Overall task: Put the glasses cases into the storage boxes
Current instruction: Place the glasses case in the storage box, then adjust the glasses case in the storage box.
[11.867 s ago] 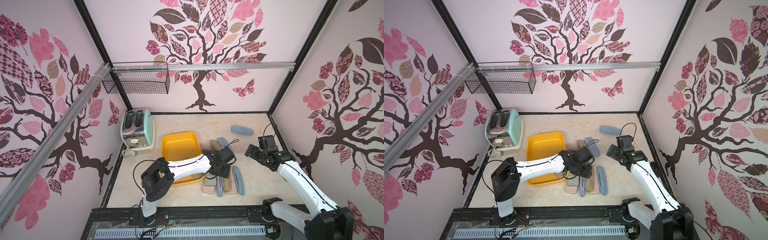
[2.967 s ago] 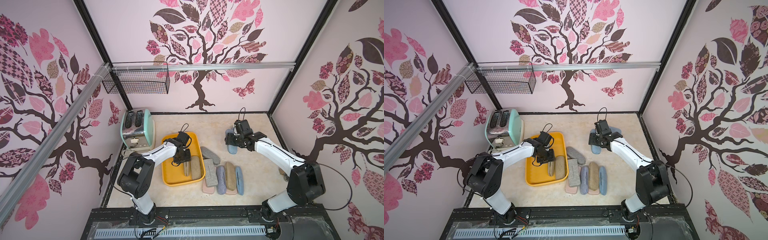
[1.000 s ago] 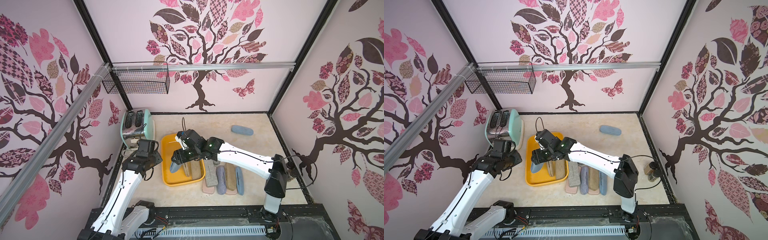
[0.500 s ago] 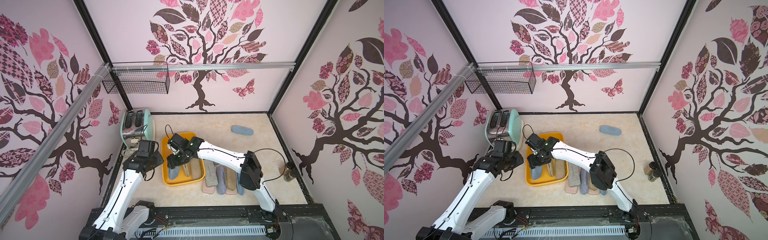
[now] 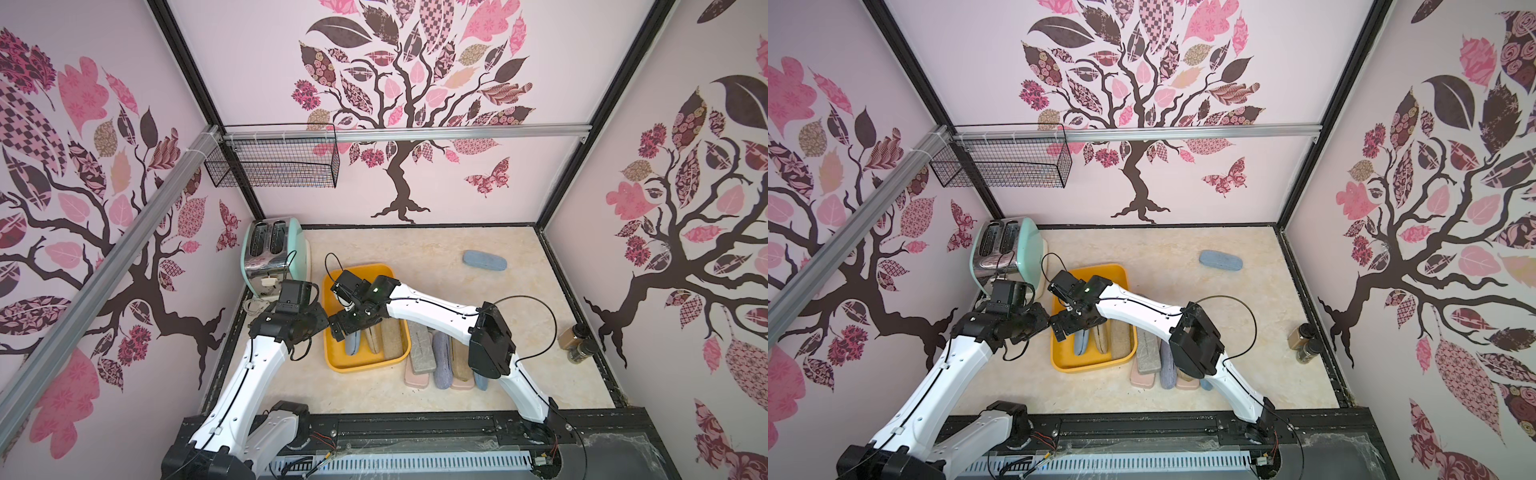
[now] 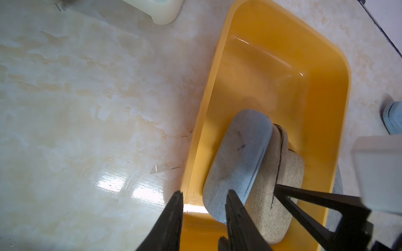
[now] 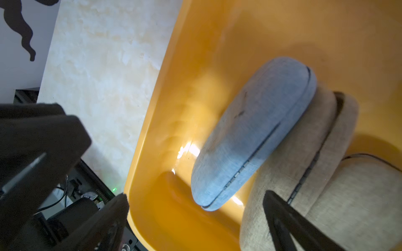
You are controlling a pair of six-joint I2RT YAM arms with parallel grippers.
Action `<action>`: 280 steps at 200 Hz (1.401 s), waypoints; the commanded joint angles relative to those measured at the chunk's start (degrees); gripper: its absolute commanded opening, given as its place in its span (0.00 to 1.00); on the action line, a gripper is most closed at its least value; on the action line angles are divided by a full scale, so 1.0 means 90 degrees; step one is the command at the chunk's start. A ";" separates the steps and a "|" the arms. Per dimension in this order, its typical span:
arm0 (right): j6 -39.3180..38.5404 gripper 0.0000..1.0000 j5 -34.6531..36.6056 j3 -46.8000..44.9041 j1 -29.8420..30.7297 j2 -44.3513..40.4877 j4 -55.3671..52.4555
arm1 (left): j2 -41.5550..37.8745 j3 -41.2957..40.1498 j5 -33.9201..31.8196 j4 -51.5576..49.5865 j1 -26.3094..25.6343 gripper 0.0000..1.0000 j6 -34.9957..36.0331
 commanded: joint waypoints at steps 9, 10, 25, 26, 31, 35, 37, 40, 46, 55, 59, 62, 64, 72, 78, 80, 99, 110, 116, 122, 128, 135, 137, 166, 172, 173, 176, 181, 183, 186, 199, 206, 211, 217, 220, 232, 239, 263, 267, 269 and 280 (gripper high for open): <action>0.0161 0.87 0.0793 -0.0891 -0.0289 -0.0899 0.0377 | 0.0060 -0.0221 0.0220 0.0234 -0.0010 0.36 0.0006; 0.0166 0.86 0.0805 -0.0927 -0.0302 -0.0901 0.0386 | 0.0060 -0.0224 0.0225 0.0242 -0.0008 0.36 0.0008; 0.0288 0.73 0.0857 -0.1441 -0.0502 -0.1020 0.0551 | 0.0095 -0.0316 0.0366 0.0386 -0.0008 0.36 0.0001; 0.0293 0.72 0.0851 -0.1476 -0.0521 -0.1034 0.0571 | 0.0102 -0.0325 0.0377 0.0396 -0.0007 0.35 -0.0004; 0.0332 0.69 0.0812 -0.1707 -0.0595 -0.1099 0.0712 | 0.0146 -0.0341 0.0428 0.0441 -0.0012 0.35 -0.0017; 0.0367 0.68 0.0760 -0.1907 -0.0666 -0.1170 0.0850 | 0.0175 -0.0348 0.0449 0.0473 -0.0011 0.34 -0.0025; 0.0384 0.67 0.0726 -0.2005 -0.0698 -0.1196 0.0929 | 0.0205 -0.0350 0.0466 0.0487 -0.0008 0.34 -0.0032; 0.0404 0.67 0.0661 -0.2137 -0.0743 -0.1233 0.1044 | 0.0235 -0.0349 0.0478 0.0498 -0.0007 0.34 -0.0029; 0.0441 0.66 0.0534 -0.2358 -0.0811 -0.1293 0.1235 | 0.0304 -0.0345 0.0507 0.0512 -0.0007 0.33 -0.0042; 0.0419 0.66 0.0432 -0.2525 -0.0822 -0.1315 0.1414 | 0.0374 -0.0316 0.0513 0.0461 -0.0007 0.31 -0.0089; 0.0406 0.65 0.0417 -0.2525 -0.0831 -0.1298 0.1429 | 0.0391 -0.0305 0.0522 0.0438 -0.0007 0.31 -0.0080; 0.0397 0.65 0.0411 -0.2510 -0.0832 -0.1276 0.1405 | 0.0391 -0.0305 0.0528 0.0434 -0.0009 0.31 -0.0070; 0.0386 0.65 0.0407 -0.2493 -0.0832 -0.1254 0.1390 | 0.0384 -0.0310 0.0537 0.0435 -0.0015 0.31 -0.0063; 0.0381 0.65 0.0446 -0.2395 -0.0830 -0.1174 0.1282 | 0.0363 -0.0354 0.0526 0.0486 -0.0008 0.30 -0.0087; 0.0390 0.63 0.0487 -0.2345 -0.0831 -0.1115 0.1226 | 0.0317 -0.0398 0.0526 0.0558 -0.0012 0.30 -0.0105; 0.0397 0.63 0.0507 -0.2334 -0.0829 -0.1095 0.1218 | 0.0307 -0.0413 0.0539 0.0581 -0.0015 0.30 -0.0098; 0.0468 0.60 0.0511 -0.2319 -0.0825 -0.0953 0.1215 | 0.0222 -0.0456 0.0626 0.0667 -0.0010 0.30 -0.0082; 0.0509 0.58 0.0442 -0.2339 -0.0803 -0.0875 0.1269 | 0.0244 -0.0461 0.0606 0.0661 -0.0007 0.31 -0.0050; 0.0520 0.56 0.0414 -0.2333 -0.0781 -0.0829 0.1288 | 0.0270 -0.0461 0.0604 0.0668 -0.0014 0.30 -0.0038; 0.0523 0.55 0.0392 -0.2296 -0.0758 -0.0782 0.1283 | 0.0302 -0.0452 0.0611 0.0644 -0.0009 0.30 -0.0026; 0.0529 0.55 0.0361 -0.2277 -0.0732 -0.0755 0.1301 | 0.0318 -0.0454 0.0620 0.0617 -0.0007 0.30 -0.0018; 0.0534 0.55 0.0329 -0.2255 -0.0676 -0.0736 0.1338 | 0.0323 -0.0442 0.0624 0.0590 -0.0013 0.30 -0.0026; 0.0540 0.55 0.0328 -0.2248 -0.0668 -0.0736 0.1346 | 0.0323 -0.0446 0.0622 0.0592 -0.0016 0.30 -0.0020; 0.0523 0.55 0.0306 -0.1874 -0.0428 -0.0574 0.1238 | 0.0222 -0.0491 0.0597 0.0639 -0.0008 0.30 -0.0047; 0.0507 0.54 0.0338 -0.1730 -0.0379 -0.0506 0.1152 | 0.0195 -0.0499 0.0575 0.0641 -0.0009 0.30 -0.0058; 0.0505 0.54 0.0343 -0.1718 -0.0366 -0.0489 0.1135 | 0.0196 -0.0494 0.0574 0.0641 -0.0008 0.30 -0.0058; 0.0503 0.53 0.0360 -0.1648 -0.0349 -0.0449 0.1094 | 0.0180 -0.0491 0.0573 0.0639 -0.0014 0.30 -0.0059; 0.0494 0.53 0.0381 -0.1561 -0.0312 -0.0397 0.1062 | 0.0159 -0.0490 0.0564 0.0632 -0.0008 0.30 -0.0057; 0.0491 0.53 0.0380 -0.1540 -0.0302 -0.0388 0.1065 | 0.0158 -0.0490 0.0563 0.0631 -0.0007 0.30 -0.0057; 0.0493 0.53 0.0376 -0.1507 -0.0286 -0.0365 0.1060 | 0.0152 -0.0488 0.0563 0.0631 -0.0012 0.30 -0.0065; 0.0512 0.53 0.0310 -0.1428 -0.0242 -0.0255 0.1106 | 0.0135 -0.0477 0.0553 0.0604 -0.0009 0.30 -0.0057; 0.0548 0.52 0.0240 -0.1391 -0.0236 -0.0171 0.1111 | 0.0139 -0.0489 0.0543 0.0598 -0.0012 0.30 -0.0058; 0.0578 0.52 0.0191 -0.1371 -0.0230 -0.0118 0.1127 | 0.0133 -0.0474 0.0531 0.0593 -0.0015 0.30 -0.0065; 0.0594 0.52 0.0163 -0.1366 -0.0227 -0.0056 0.1154 | 0.0139 -0.0483 0.0533 0.0575 -0.0012 0.30 -0.0059; 0.0600 0.52 0.0149 -0.1368 -0.0224 -0.0019 0.1169 | 0.0138 -0.0467 0.0530 0.0570 -0.0015 0.30 -0.0057; 0.0616 0.52 0.0057 -0.1372 -0.0206 0.0104 0.1237 | 0.0128 -0.0477 0.0519 0.0563 -0.0008 0.30 -0.0066; 0.0626 0.51 0.0009 -0.1383 -0.0202 0.0176 0.1266 | 0.0119 -0.0489 0.0506 0.0570 -0.0013 0.30 -0.0072; 0.0630 0.51 -0.0006 -0.1425 -0.0197 0.0258 0.1391 | 0.0138 -0.0503 0.0504 0.0597 -0.0012 0.31 -0.0074; 0.0627 0.51 0.0010 -0.1423 -0.0191 0.0264 0.1389 | 0.0153 -0.0500 0.0509 0.0597 -0.0008 0.31 -0.0075; 0.0629 0.51 0.0014 -0.1415 -0.0196 0.0268 0.1383 | 0.0164 -0.0505 0.0505 0.0598 -0.0007 0.31 -0.0069; 0.0586 0.51 0.0025 -0.1311 -0.0192 0.0301 0.1358 | 0.0200 -0.0490 0.0521 0.0590 -0.0007 0.30 -0.0068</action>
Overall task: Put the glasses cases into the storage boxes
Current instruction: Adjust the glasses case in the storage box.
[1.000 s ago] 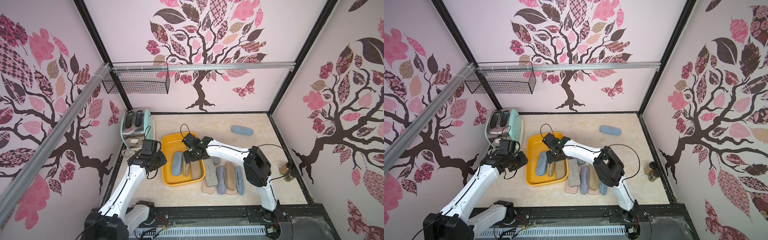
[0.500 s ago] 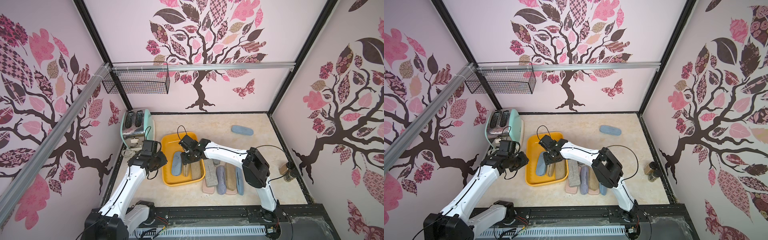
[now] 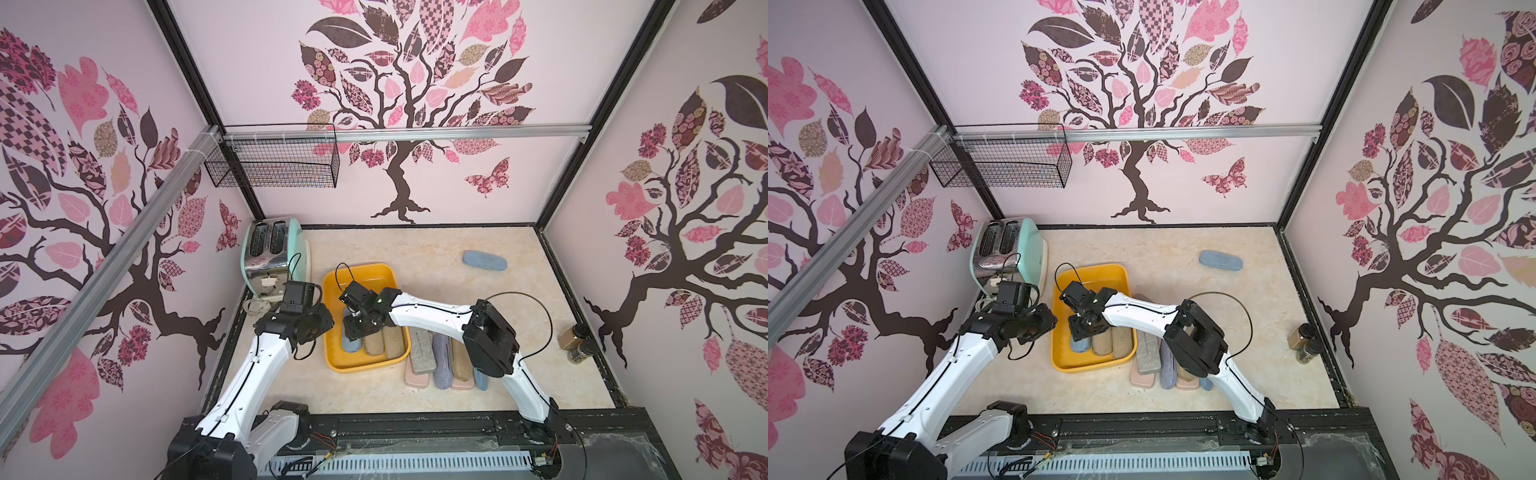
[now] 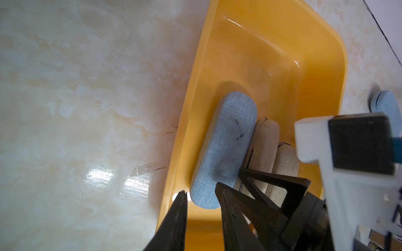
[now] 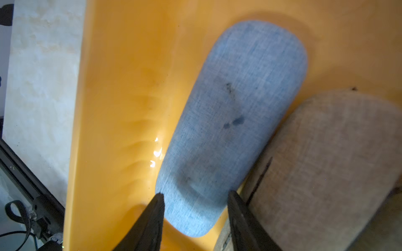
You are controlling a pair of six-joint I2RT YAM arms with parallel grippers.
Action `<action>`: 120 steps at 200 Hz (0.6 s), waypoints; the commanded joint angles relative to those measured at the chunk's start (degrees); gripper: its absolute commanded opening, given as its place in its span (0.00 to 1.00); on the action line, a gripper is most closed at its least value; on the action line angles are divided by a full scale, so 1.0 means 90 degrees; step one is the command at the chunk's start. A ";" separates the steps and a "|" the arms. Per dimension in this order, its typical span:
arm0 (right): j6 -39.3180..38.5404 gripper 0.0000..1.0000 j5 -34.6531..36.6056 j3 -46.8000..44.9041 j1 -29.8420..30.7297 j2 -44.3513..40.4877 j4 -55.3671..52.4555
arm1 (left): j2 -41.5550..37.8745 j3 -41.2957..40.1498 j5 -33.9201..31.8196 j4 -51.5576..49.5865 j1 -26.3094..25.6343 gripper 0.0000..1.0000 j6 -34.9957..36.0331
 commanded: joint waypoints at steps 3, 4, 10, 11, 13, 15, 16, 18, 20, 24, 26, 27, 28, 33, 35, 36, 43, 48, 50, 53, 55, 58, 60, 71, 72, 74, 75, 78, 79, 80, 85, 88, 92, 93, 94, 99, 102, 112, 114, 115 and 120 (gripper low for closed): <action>0.0018 0.51 0.0057 0.0221 -0.0024 0.0290 -0.0220 | 0.0011 -0.0156 -0.0026 0.0079 -0.0009 0.30 0.0000; 0.0019 0.51 0.0057 0.0240 -0.0028 0.0292 -0.0234 | 0.0014 -0.0152 -0.0025 0.0081 -0.0013 0.30 0.0000; -0.0006 0.51 0.0057 0.0325 -0.0030 0.0289 -0.0288 | 0.0033 -0.0144 -0.0017 0.0078 -0.0010 0.30 0.0001; -0.0012 0.51 0.0052 0.0331 -0.0031 0.0287 -0.0293 | 0.0035 -0.0141 -0.0016 0.0075 -0.0008 0.30 0.0001; -0.0025 0.51 0.0048 0.0360 -0.0032 0.0280 -0.0308 | 0.0036 -0.0146 -0.0016 0.0073 -0.0010 0.30 -0.0001; -0.0032 0.51 0.0047 0.0387 -0.0030 0.0264 -0.0322 | 0.0041 -0.0152 -0.0016 0.0075 -0.0007 0.30 0.0000; -0.0031 0.51 0.0042 0.0401 -0.0031 0.0260 -0.0329 | 0.0039 -0.0140 -0.0016 0.0074 -0.0007 0.30 0.0001; -0.0036 0.51 0.0038 0.0417 -0.0027 0.0237 -0.0339 | 0.0037 -0.0141 -0.0015 0.0078 -0.0012 0.30 0.0001; -0.0043 0.51 0.0033 0.0433 -0.0026 0.0209 -0.0344 | 0.0041 -0.0144 -0.0011 0.0086 -0.0015 0.30 0.0001; -0.0056 0.51 0.0028 0.0453 -0.0024 0.0115 -0.0346 | 0.0043 -0.0147 -0.0001 0.0096 -0.0008 0.30 0.0006; -0.0065 0.51 0.0027 0.0452 -0.0030 0.0066 -0.0339 | 0.0038 -0.0148 0.0000 0.0100 -0.0007 0.30 0.0005; -0.0066 0.51 0.0027 0.0453 -0.0031 0.0039 -0.0328 | 0.0037 -0.0143 0.0002 0.0111 -0.0007 0.30 0.0008; -0.0067 0.52 0.0027 0.0444 -0.0032 0.0015 -0.0317 | 0.0037 -0.0150 0.0008 0.0111 -0.0007 0.30 0.0009; -0.0077 0.52 0.0037 0.0419 -0.0030 -0.0132 -0.0263 | 0.0050 -0.0152 0.0030 0.0129 -0.0015 0.31 0.0016; -0.0077 0.53 0.0037 0.0404 -0.0031 -0.0193 -0.0240 | 0.0059 -0.0149 0.0037 0.0138 -0.0009 0.31 0.0019; -0.0082 0.53 0.0037 0.0400 -0.0032 -0.0228 -0.0229 | 0.0062 -0.0148 0.0040 0.0139 -0.0013 0.31 0.0020; -0.0120 0.54 0.0100 0.0355 -0.0029 -0.0460 -0.0152 | 0.0099 -0.0130 0.0053 0.0174 -0.0002 0.31 0.0030; -0.0150 0.56 0.0171 0.0330 -0.0037 -0.0616 -0.0104 | 0.0146 -0.0105 0.0105 0.0189 -0.0006 0.31 0.0044; -0.0159 0.56 0.0205 0.0323 -0.0041 -0.0681 -0.0081 | 0.0159 -0.0088 0.0129 0.0197 -0.0011 0.31 0.0048; -0.0178 0.56 0.0262 0.0309 -0.0042 -0.0776 -0.0060 | 0.0198 -0.0058 0.0174 0.0201 -0.0012 0.31 0.0058; -0.0183 0.56 0.0301 0.0294 -0.0054 -0.0845 -0.0047 | 0.0228 -0.0047 0.0190 0.0200 -0.0013 0.31 0.0054; -0.0198 0.56 0.0357 0.0279 -0.0065 -0.0927 -0.0029 | 0.0266 -0.0020 0.0231 0.0199 -0.0011 0.31 0.0070; -0.0208 0.57 0.0398 0.0267 -0.0077 -0.0990 -0.0025 | 0.0289 -0.0006 0.0241 0.0199 -0.0013 0.31 0.0077; -0.0234 0.57 0.0570 0.0184 -0.0199 -0.1289 -0.0033 | 0.0421 0.0144 0.0309 0.0167 -0.0020 0.30 0.0098; -0.0234 0.57 0.0582 0.0168 -0.0213 -0.1313 -0.0038 | 0.0429 0.0150 0.0313 0.0163 -0.0023 0.30 0.0103; -0.0229 0.57 0.0603 0.0146 -0.0238 -0.1367 -0.0040 | 0.0461 0.0171 0.0323 0.0166 -0.0018 0.30 0.0114; -0.0226 0.57 0.0613 0.0134 -0.0272 -0.1401 -0.0046 | 0.0468 0.0178 0.0325 0.0168 -0.0022 0.30 0.0116; -0.0217 0.57 0.0643 0.0087 -0.0348 -0.1478 -0.0066 | 0.0500 0.0212 0.0342 0.0175 -0.0022 0.30 0.0131; -0.0216 0.57 0.0652 0.0066 -0.0366 -0.1510 -0.0069 | 0.0507 0.0222 0.0349 0.0177 -0.0029 0.30 0.0135; -0.0215 0.57 0.0667 0.0045 -0.0389 -0.1535 -0.0076 | 0.0521 0.0228 0.0357 0.0179 -0.0032 0.30 0.0136; -0.0214 0.58 0.0756 -0.0047 -0.0508 -0.1690 -0.0120 | 0.0550 0.0279 0.0395 0.0199 -0.0026 0.30 0.0166; -0.0225 0.58 0.0839 -0.0133 -0.0582 -0.1787 -0.0135 | 0.0578 0.0311 0.0419 0.0207 -0.0027 0.30 0.0185; -0.0233 0.58 0.0973 -0.0257 -0.0680 -0.1922 -0.0164 | 0.0600 0.0359 0.0459 0.0210 -0.0034 0.29 0.0226; -0.0238 0.58 0.0994 -0.0287 -0.0703 -0.1961 -0.0167 | 0.0606 0.0369 0.0466 0.0215 -0.0040 0.29 0.0230; -0.0241 0.59 0.1038 -0.0326 -0.0729 -0.1996 -0.0169 | 0.0614 0.0379 0.0474 0.0217 -0.0043 0.29 0.0238; -0.0266 0.60 0.1230 -0.0503 -0.0839 -0.2180 -0.0179 | 0.0630 0.0429 0.0514 0.0226 -0.0049 0.29 0.0276; -0.0279 0.61 0.1318 -0.0619 -0.0926 -0.2275 -0.0180 | 0.0638 0.0460 0.0534 0.0220 -0.0057 0.29 0.0303; -0.0292 0.63 0.1524 -0.1003 -0.1238 -0.2665 -0.0168 | 0.0658 0.0549 0.0602 0.0252 -0.0080 0.28 0.0382; -0.0292 0.64 0.1551 -0.1087 -0.1310 -0.2736 -0.0155 | 0.0665 0.0556 0.0617 0.0266 -0.0088 0.28 0.0394; -0.0292 0.64 0.1566 -0.1122 -0.1345 -0.2764 -0.0153 | 0.0668 0.0561 0.0628 0.0277 -0.0091 0.28 0.0403; -0.0292 0.65 0.1606 -0.1305 -0.1546 -0.2928 -0.0134 | 0.0668 0.0589 0.0663 0.0294 -0.0109 0.27 0.0428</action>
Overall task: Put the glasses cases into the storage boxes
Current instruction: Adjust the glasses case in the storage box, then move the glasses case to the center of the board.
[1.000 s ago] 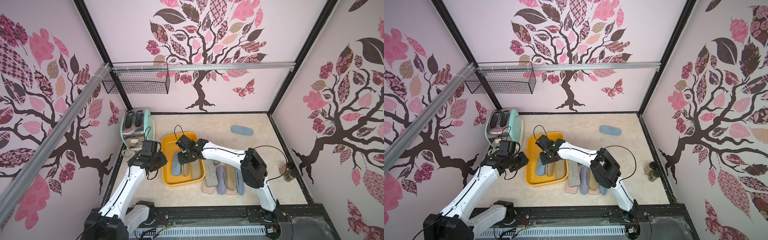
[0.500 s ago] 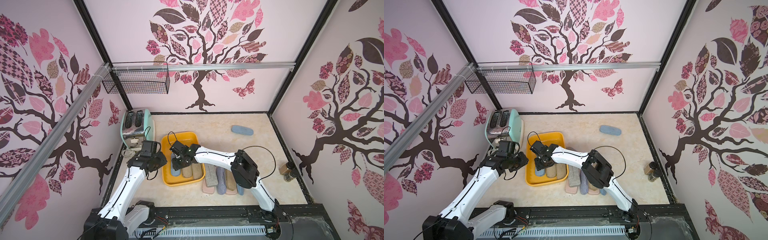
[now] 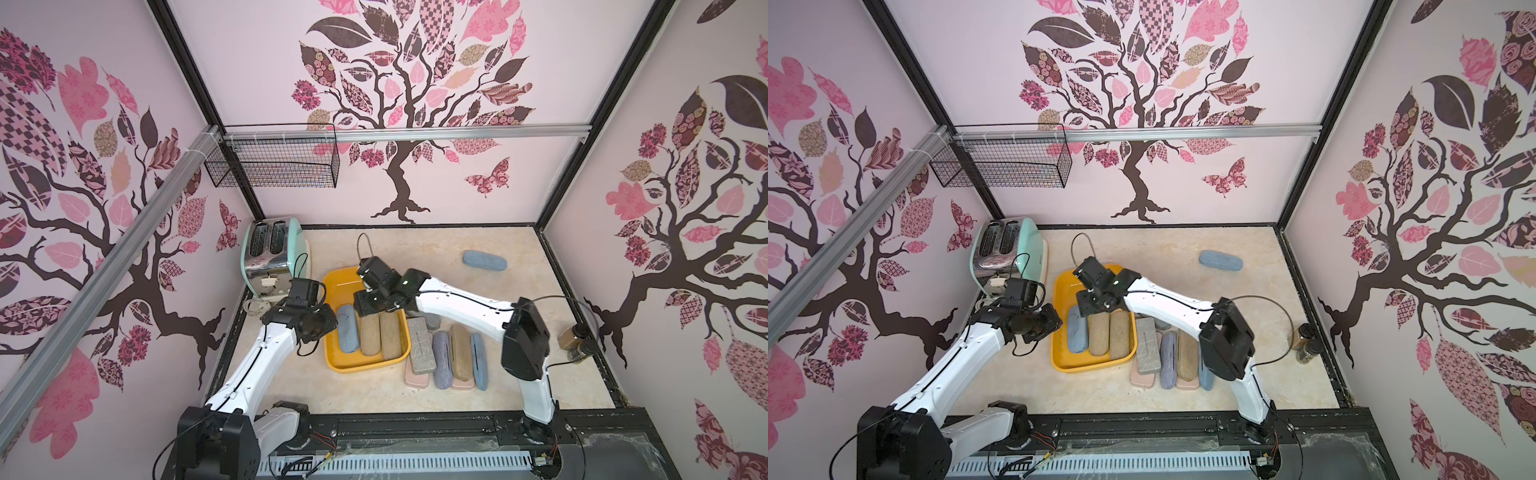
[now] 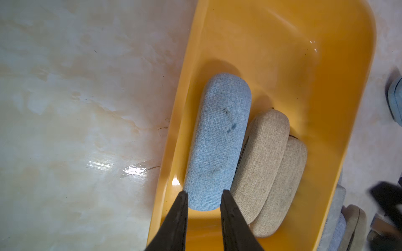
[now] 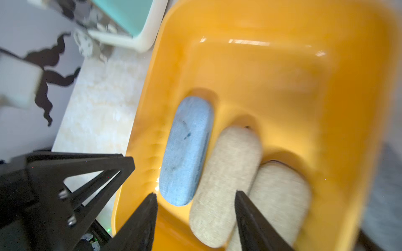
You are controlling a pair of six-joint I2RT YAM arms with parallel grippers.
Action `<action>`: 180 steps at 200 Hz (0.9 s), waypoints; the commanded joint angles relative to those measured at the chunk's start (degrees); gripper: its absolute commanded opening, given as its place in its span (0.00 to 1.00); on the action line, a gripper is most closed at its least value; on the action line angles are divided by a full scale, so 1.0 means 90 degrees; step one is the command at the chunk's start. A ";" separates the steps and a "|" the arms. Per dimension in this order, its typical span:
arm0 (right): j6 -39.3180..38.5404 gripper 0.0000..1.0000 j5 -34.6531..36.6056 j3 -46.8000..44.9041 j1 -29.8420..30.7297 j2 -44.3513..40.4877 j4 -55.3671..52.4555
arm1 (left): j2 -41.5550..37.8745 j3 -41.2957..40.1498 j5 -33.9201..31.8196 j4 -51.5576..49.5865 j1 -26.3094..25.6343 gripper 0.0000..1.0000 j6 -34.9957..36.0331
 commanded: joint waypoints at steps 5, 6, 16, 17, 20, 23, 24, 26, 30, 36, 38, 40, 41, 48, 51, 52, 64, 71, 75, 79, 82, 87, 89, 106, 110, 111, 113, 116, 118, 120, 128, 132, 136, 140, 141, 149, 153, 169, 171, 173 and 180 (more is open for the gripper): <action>-0.0085 0.66 0.0829 -0.0793 -0.1005 -0.1150 -0.0131 | -0.0014 0.0510 0.0310 0.0222 -0.0092 0.26 0.0292; -0.0087 0.66 0.0838 -0.0824 -0.1047 -0.1184 -0.0127 | -0.0009 0.0521 0.0314 0.0227 -0.0093 0.26 0.0296; -0.0187 0.70 0.1021 -0.1123 -0.1480 -0.1405 -0.0076 | -0.0003 0.0579 0.0371 0.0232 -0.0095 0.25 0.0347; -0.0206 0.71 0.1056 -0.1150 -0.1518 -0.1423 -0.0075 | -0.0004 0.0584 0.0379 0.0232 -0.0095 0.25 0.0358; -0.0262 0.73 0.1156 -0.1202 -0.1651 -0.1469 -0.0062 | -0.0004 0.0594 0.0391 0.0240 -0.0103 0.25 0.0380; -0.0315 0.76 0.1254 -0.1238 -0.1787 -0.1484 -0.0078 | -0.0004 0.0616 0.0406 0.0228 -0.0096 0.25 0.0400; -0.0329 0.77 0.1290 -0.1242 -0.1833 -0.1492 -0.0086 | -0.0004 0.0623 0.0406 0.0230 -0.0095 0.24 0.0404; -0.0351 0.79 0.1348 -0.1252 -0.1939 -0.1503 -0.0105 | -0.0012 0.0642 0.0409 0.0216 -0.0095 0.24 0.0406; -0.0385 0.84 0.1417 -0.1269 -0.2156 -0.1510 -0.0129 | -0.0019 0.0658 0.0415 0.0205 -0.0095 0.24 0.0441; -0.0464 0.90 0.1441 -0.1287 -0.2492 -0.1518 -0.0088 | -0.0042 0.0687 0.0426 0.0194 -0.0101 0.24 0.0484; -0.0492 0.92 0.1423 -0.1303 -0.2604 -0.1520 -0.0056 | -0.0045 0.0695 0.0433 0.0185 -0.0096 0.24 0.0495; -0.0512 0.94 0.1411 -0.1324 -0.2717 -0.1525 -0.0012 | -0.0051 0.0704 0.0435 0.0183 -0.0095 0.25 0.0507; -0.0529 0.95 0.1407 -0.1334 -0.2767 -0.1527 0.0015 | -0.0062 0.0706 0.0435 0.0183 -0.0100 0.25 0.0511; -0.0637 1.00 0.1310 -0.1407 -0.3136 -0.1521 0.0247 | -0.0105 0.0697 0.0436 0.0188 -0.0104 0.25 0.0543; -0.0694 1.00 0.1261 -0.1441 -0.3284 -0.1504 0.0351 | -0.0126 0.0685 0.0436 0.0192 -0.0098 0.25 0.0552; -0.0713 1.00 0.1235 -0.1451 -0.3334 -0.1498 0.0397 | -0.0133 0.0687 0.0436 0.0197 -0.0101 0.25 0.0553; -0.0936 1.00 0.0995 -0.1497 -0.3837 -0.1343 0.0870 | -0.0193 0.0623 0.0441 0.0239 -0.0095 0.25 0.0536; -0.1119 1.00 0.0965 -0.1509 -0.4040 -0.1203 0.1181 | -0.0216 0.0581 0.0445 0.0254 -0.0097 0.25 0.0523; -0.1223 1.00 0.0998 -0.1484 -0.4125 -0.1090 0.1313 | -0.0218 0.0564 0.0453 0.0262 -0.0095 0.25 0.0524; -0.1308 1.00 0.1036 -0.1413 -0.4206 -0.0951 0.1413 | -0.0226 0.0538 0.0469 0.0276 -0.0100 0.25 0.0524; -0.1363 1.00 0.1025 -0.1349 -0.4271 -0.0828 0.1467 | -0.0229 0.0519 0.0481 0.0290 -0.0096 0.25 0.0523; -0.1459 1.00 0.0941 -0.1210 -0.4379 -0.0601 0.1520 | -0.0236 0.0499 0.0510 0.0310 -0.0097 0.25 0.0523; -0.1491 1.00 0.0885 -0.1117 -0.4418 -0.0504 0.1528 | -0.0238 0.0479 0.0533 0.0327 -0.0098 0.25 0.0524; -0.1636 1.00 0.0642 -0.0409 -0.4690 0.0326 0.1442 | -0.0267 0.0361 0.0734 0.0417 -0.0102 0.25 0.0536; -0.1683 1.00 0.0601 -0.0260 -0.4739 0.0490 0.1437 | -0.0276 0.0327 0.0784 0.0438 -0.0099 0.25 0.0542; -0.1701 1.00 0.0597 -0.0216 -0.4750 0.0530 0.1438 | -0.0282 0.0322 0.0800 0.0452 -0.0097 0.25 0.0543; -0.1732 1.00 0.0589 -0.0146 -0.4758 0.0609 0.1443 | -0.0286 0.0308 0.0820 0.0460 -0.0095 0.25 0.0544; -0.1785 1.00 0.0588 -0.0059 -0.4787 0.0710 0.1453 | -0.0287 0.0283 0.0854 0.0479 -0.0100 0.25 0.0544; -0.1811 1.00 0.0597 0.0008 -0.4801 0.0785 0.1469 | -0.0300 0.0264 0.0882 0.0496 -0.0098 0.25 0.0537; -0.1847 1.00 0.0606 0.0049 -0.4807 0.0856 0.1473 | -0.0310 0.0252 0.0906 0.0510 -0.0103 0.25 0.0537; -0.1947 1.00 0.0686 0.0320 -0.4860 0.1122 0.1470 | -0.0326 0.0181 0.0983 0.0579 -0.0104 0.25 0.0535; -0.1971 1.00 0.0705 0.0449 -0.4904 0.1226 0.1449 | -0.0345 0.0141 0.1013 0.0609 -0.0097 0.25 0.0535; -0.1981 1.00 0.0703 0.0603 -0.4950 0.1382 0.1405 | -0.0355 0.0106 0.1035 0.0634 -0.0103 0.25 0.0537; -0.1983 1.00 0.0648 0.0755 -0.4994 0.1525 0.1349 | -0.0365 0.0079 0.1059 0.0650 -0.0098 0.25 0.0557; -0.1983 1.00 0.0635 0.0804 -0.5009 0.1565 0.1330 | -0.0365 0.0066 0.1060 0.0656 -0.0096 0.25 0.0560; -0.1957 1.00 0.0535 0.1171 -0.5132 0.1852 0.1179 | -0.0361 0.0008 0.1062 0.0686 -0.0100 0.25 0.0571; -0.1935 1.00 0.0505 0.1359 -0.5195 0.1994 0.1076 | -0.0365 -0.0018 0.1070 0.0689 -0.0103 0.25 0.0573; -0.1853 1.00 0.0181 0.2046 -0.5406 0.2530 0.0686 | -0.0356 -0.0074 0.1079 0.0717 -0.0104 0.26 0.0544; -0.1850 1.00 0.0156 0.2111 -0.5439 0.2583 0.0643 | -0.0356 -0.0074 0.1092 0.0714 -0.0097 0.25 0.0554; -0.1837 1.00 0.0140 0.2179 -0.5457 0.2645 0.0605 | -0.0356 -0.0074 0.1098 0.0711 -0.0098 0.25 0.0561; -0.1815 1.00 0.0053 0.2365 -0.5529 0.2793 0.0493 | -0.0345 -0.0067 0.1118 0.0703 -0.0100 0.25 0.0568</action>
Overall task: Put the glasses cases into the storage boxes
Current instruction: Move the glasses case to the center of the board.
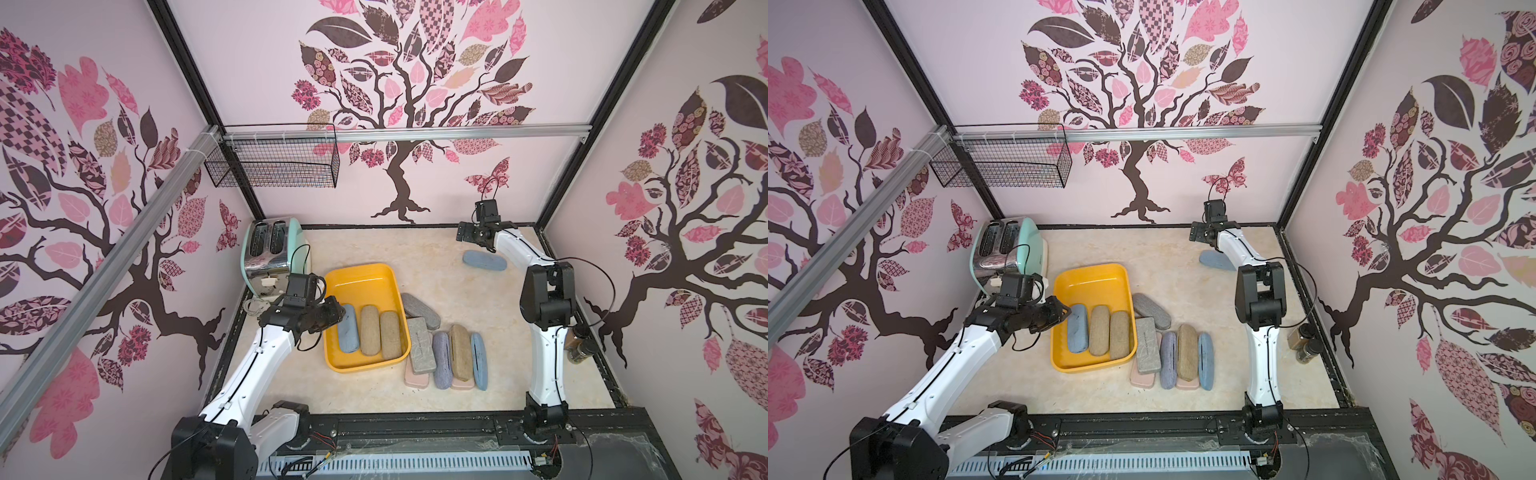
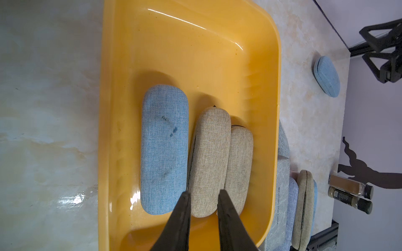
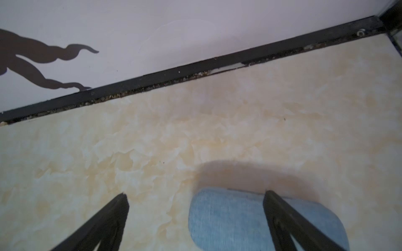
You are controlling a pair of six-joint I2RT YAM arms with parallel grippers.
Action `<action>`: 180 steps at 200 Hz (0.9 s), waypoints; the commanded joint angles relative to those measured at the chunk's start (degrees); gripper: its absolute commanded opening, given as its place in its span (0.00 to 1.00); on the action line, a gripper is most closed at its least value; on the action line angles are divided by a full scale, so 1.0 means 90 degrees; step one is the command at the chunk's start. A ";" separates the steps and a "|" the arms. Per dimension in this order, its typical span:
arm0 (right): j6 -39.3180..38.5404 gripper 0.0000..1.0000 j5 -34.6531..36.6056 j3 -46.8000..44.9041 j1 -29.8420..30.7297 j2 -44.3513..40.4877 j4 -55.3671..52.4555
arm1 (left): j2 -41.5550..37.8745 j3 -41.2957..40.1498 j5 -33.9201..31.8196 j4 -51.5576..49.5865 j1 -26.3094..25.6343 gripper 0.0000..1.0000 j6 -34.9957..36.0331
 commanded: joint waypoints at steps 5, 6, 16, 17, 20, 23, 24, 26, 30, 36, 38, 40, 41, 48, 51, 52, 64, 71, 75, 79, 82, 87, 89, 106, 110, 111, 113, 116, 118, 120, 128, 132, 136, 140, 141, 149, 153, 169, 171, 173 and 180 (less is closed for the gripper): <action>-0.0024 1.00 -0.0467 0.0928 -0.0423 0.0744 -0.0670 | -0.0054 -0.0157 0.0165 0.0153 -0.0015 0.25 0.0139; -0.0021 1.00 -0.0485 0.0946 -0.0436 0.0762 -0.0682 | -0.0055 -0.0148 0.0166 0.0157 -0.0014 0.25 0.0143; -0.0023 1.00 -0.0622 0.1096 -0.0502 0.0920 -0.0805 | -0.0057 -0.0143 0.0159 0.0161 -0.0013 0.25 0.0144; -0.0025 1.00 -0.0631 0.1098 -0.0505 0.0932 -0.0818 | -0.0057 -0.0146 0.0158 0.0161 -0.0012 0.25 0.0145; -0.0023 1.00 -0.0644 0.1109 -0.0518 0.0969 -0.0861 | -0.0064 -0.0147 0.0155 0.0158 -0.0017 0.25 0.0146; -0.0031 1.00 -0.0649 0.1106 -0.0536 0.1003 -0.0885 | -0.0059 -0.0143 0.0152 0.0155 -0.0013 0.25 0.0142; -0.0029 1.00 -0.0654 0.1104 -0.0541 0.1013 -0.0902 | -0.0063 -0.0151 0.0155 0.0153 -0.0017 0.25 0.0139; -0.0040 1.00 -0.0668 0.1104 -0.0543 0.1023 -0.0932 | -0.0066 -0.0157 0.0152 0.0157 -0.0013 0.25 0.0137; -0.0055 1.00 -0.0701 0.1111 -0.0558 0.1054 -0.0964 | -0.0066 -0.0164 0.0157 0.0161 -0.0013 0.25 0.0133; -0.0073 1.00 -0.0727 0.1105 -0.0562 0.1070 -0.1000 | -0.0067 -0.0168 0.0158 0.0161 -0.0018 0.25 0.0129; -0.0087 1.00 -0.0725 0.1109 -0.0560 0.1069 -0.1000 | -0.0067 -0.0168 0.0158 0.0154 -0.0018 0.25 0.0132; -0.0098 1.00 -0.0727 0.1101 -0.0560 0.1069 -0.1000 | -0.0069 -0.0169 0.0158 0.0152 -0.0014 0.25 0.0128; -0.0097 1.00 -0.0727 0.1086 -0.0563 0.1070 -0.0999 | -0.0068 -0.0173 0.0158 0.0152 -0.0013 0.25 0.0132; -0.0114 1.00 -0.0730 0.0976 -0.0557 0.1039 -0.0988 | -0.0083 -0.0168 0.0158 0.0149 -0.0014 0.25 0.0129; -0.0115 1.00 -0.0727 0.0905 -0.0565 0.1015 -0.0960 | -0.0085 -0.0173 0.0155 0.0151 -0.0012 0.25 0.0127; -0.0115 1.00 -0.0727 0.0876 -0.0566 0.1009 -0.0945 | -0.0090 -0.0171 0.0156 0.0146 -0.0012 0.25 0.0126; -0.0126 1.00 -0.0792 0.0547 -0.0562 0.0877 -0.0810 | -0.0113 -0.0183 0.0158 0.0132 -0.0021 0.26 0.0145; -0.0121 1.00 -0.0869 0.0388 -0.0558 0.0808 -0.0765 | -0.0119 -0.0178 0.0158 0.0132 -0.0014 0.26 0.0144; -0.0109 1.00 -0.0901 0.0303 -0.0561 0.0764 -0.0754 | -0.0129 -0.0178 0.0144 0.0129 -0.0013 0.26 0.0145; -0.0089 1.00 -0.0926 0.0219 -0.0560 0.0727 -0.0739 | -0.0135 -0.0178 0.0143 0.0125 -0.0021 0.26 0.0143; -0.0073 1.00 -0.0953 0.0156 -0.0561 0.0683 -0.0718 | -0.0142 -0.0181 0.0141 0.0122 -0.0018 0.26 0.0143; -0.0047 1.00 -0.0994 0.0023 -0.0557 0.0607 -0.0656 | -0.0135 -0.0189 0.0131 0.0123 -0.0019 0.26 0.0135; -0.0034 1.00 -0.1021 -0.0045 -0.0564 0.0572 -0.0621 | -0.0143 -0.0186 0.0129 0.0122 -0.0021 0.26 0.0136; 0.0108 1.00 -0.1213 -0.0529 -0.0564 0.0305 -0.0416 | -0.0138 -0.0186 0.0119 0.0132 -0.0018 0.26 0.0133; 0.0146 1.00 -0.1254 -0.0639 -0.0566 0.0244 -0.0364 | -0.0140 -0.0187 0.0119 0.0149 -0.0012 0.26 0.0135; 0.0157 1.00 -0.1269 -0.0667 -0.0561 0.0238 -0.0348 | -0.0142 -0.0188 0.0114 0.0150 -0.0012 0.26 0.0135; 0.0175 1.00 -0.1281 -0.0718 -0.0565 0.0199 -0.0327 | -0.0144 -0.0188 0.0110 0.0146 -0.0012 0.26 0.0136; 0.0214 1.00 -0.1297 -0.0810 -0.0560 0.0150 -0.0288 | -0.0138 -0.0182 0.0109 0.0157 -0.0018 0.26 0.0135; 0.0231 1.00 -0.1307 -0.0863 -0.0557 0.0124 -0.0273 | -0.0136 -0.0179 0.0109 0.0160 -0.0021 0.26 0.0128; 0.0255 1.00 -0.1317 -0.0918 -0.0559 0.0095 -0.0254 | -0.0135 -0.0179 0.0109 0.0154 -0.0017 0.26 0.0134; 0.0319 1.00 -0.1369 -0.1130 -0.0564 -0.0023 -0.0195 | -0.0118 -0.0179 0.0104 0.0152 -0.0013 0.26 0.0136; 0.0341 1.00 -0.1390 -0.1230 -0.0562 -0.0090 -0.0157 | -0.0119 -0.0176 0.0101 0.0144 -0.0016 0.26 0.0127; 0.0359 1.00 -0.1406 -0.1364 -0.0548 -0.0151 -0.0102 | -0.0117 -0.0178 0.0108 0.0151 -0.0013 0.26 0.0142; 0.0379 1.00 -0.1416 -0.1483 -0.0547 -0.0218 -0.0038 | -0.0121 -0.0178 0.0109 0.0150 -0.0016 0.26 0.0141; 0.0381 1.00 -0.1419 -0.1524 -0.0547 -0.0232 -0.0020 | -0.0118 -0.0178 0.0109 0.0151 -0.0014 0.26 0.0138; 0.0404 1.00 -0.1427 -0.1772 -0.0523 -0.0348 0.0105 | -0.0111 -0.0173 0.0109 0.0163 -0.0013 0.26 0.0152; 0.0417 1.00 -0.1409 -0.1873 -0.0512 -0.0402 0.0131 | -0.0110 -0.0186 0.0109 0.0170 -0.0018 0.26 0.0143; 0.0402 1.00 -0.1285 -0.2171 -0.0399 -0.0551 0.0124 | -0.0091 -0.0183 0.0116 0.0197 -0.0015 0.26 0.0145; 0.0398 1.00 -0.1265 -0.2200 -0.0376 -0.0562 0.0109 | -0.0090 -0.0187 0.0111 0.0192 -0.0015 0.26 0.0143; 0.0387 1.00 -0.1250 -0.2229 -0.0360 -0.0582 0.0095 | -0.0087 -0.0183 0.0109 0.0193 -0.0018 0.26 0.0140; 0.0374 1.00 -0.1206 -0.2346 -0.0311 -0.0647 0.0050 | -0.0072 -0.0179 0.0118 0.0193 -0.0021 0.26 0.0142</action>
